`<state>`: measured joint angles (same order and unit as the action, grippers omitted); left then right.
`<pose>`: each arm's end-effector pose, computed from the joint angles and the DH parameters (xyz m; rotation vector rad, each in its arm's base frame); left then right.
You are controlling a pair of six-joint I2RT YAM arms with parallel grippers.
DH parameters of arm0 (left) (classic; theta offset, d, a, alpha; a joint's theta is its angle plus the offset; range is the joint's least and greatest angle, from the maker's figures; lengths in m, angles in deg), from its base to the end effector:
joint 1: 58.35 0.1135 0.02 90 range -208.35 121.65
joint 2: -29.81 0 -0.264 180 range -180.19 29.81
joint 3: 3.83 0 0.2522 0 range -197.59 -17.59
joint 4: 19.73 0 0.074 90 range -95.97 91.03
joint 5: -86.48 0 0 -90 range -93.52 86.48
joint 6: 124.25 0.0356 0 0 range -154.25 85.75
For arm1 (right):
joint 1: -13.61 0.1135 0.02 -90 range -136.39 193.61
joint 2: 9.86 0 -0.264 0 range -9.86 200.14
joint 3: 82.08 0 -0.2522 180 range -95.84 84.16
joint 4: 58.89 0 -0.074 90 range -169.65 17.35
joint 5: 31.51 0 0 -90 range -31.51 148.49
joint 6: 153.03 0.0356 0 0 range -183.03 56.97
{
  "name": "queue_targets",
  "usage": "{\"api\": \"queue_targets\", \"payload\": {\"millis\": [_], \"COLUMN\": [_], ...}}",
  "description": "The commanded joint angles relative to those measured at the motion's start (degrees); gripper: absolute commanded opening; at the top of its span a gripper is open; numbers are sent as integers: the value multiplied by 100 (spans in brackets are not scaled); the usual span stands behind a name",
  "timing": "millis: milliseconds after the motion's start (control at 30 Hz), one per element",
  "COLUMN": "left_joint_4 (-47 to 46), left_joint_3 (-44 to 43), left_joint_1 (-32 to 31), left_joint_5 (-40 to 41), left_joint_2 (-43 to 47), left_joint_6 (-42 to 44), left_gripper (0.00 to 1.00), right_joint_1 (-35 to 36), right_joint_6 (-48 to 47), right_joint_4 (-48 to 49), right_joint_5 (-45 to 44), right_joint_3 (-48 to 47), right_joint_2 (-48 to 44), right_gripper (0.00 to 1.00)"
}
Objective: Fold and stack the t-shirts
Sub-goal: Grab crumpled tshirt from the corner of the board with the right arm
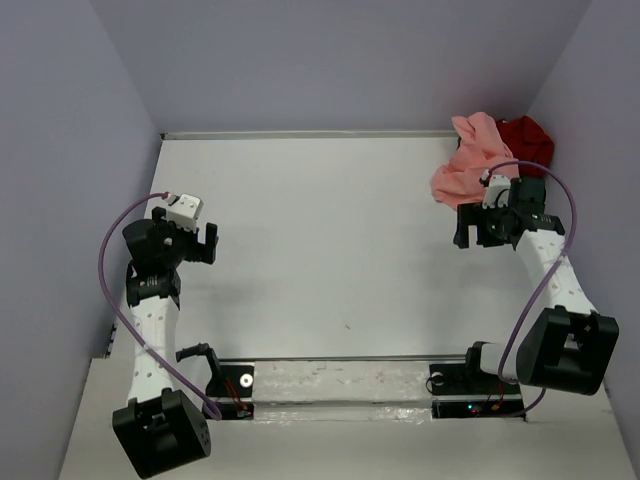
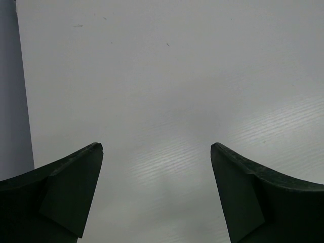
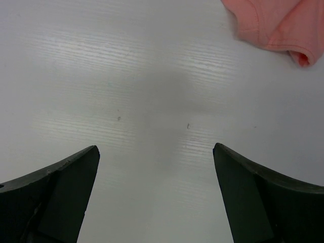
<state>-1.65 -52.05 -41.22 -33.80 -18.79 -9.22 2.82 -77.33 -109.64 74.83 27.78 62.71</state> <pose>0.1935 0.0409 0.2767 0.4776 1.7850 0.0121 0.2550 -0.0384 0.2681 -0.1921 2.4464 0.1663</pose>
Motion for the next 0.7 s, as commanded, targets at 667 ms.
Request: {"api": "queue_targets", "payload": {"millis": [667], "left_joint_4": [263], "left_joint_3": [-263], "left_joint_1": [37], "left_joint_5": [-145], "left_joint_2": [-79], "left_joint_6": [239], "left_gripper": [99], "right_joint_1": [42], "right_joint_6": [-477], "right_joint_4": [1265], "right_joint_5": [-1477], "right_joint_3": [-635], "right_joint_2": [-43], "right_gripper": [96]}}
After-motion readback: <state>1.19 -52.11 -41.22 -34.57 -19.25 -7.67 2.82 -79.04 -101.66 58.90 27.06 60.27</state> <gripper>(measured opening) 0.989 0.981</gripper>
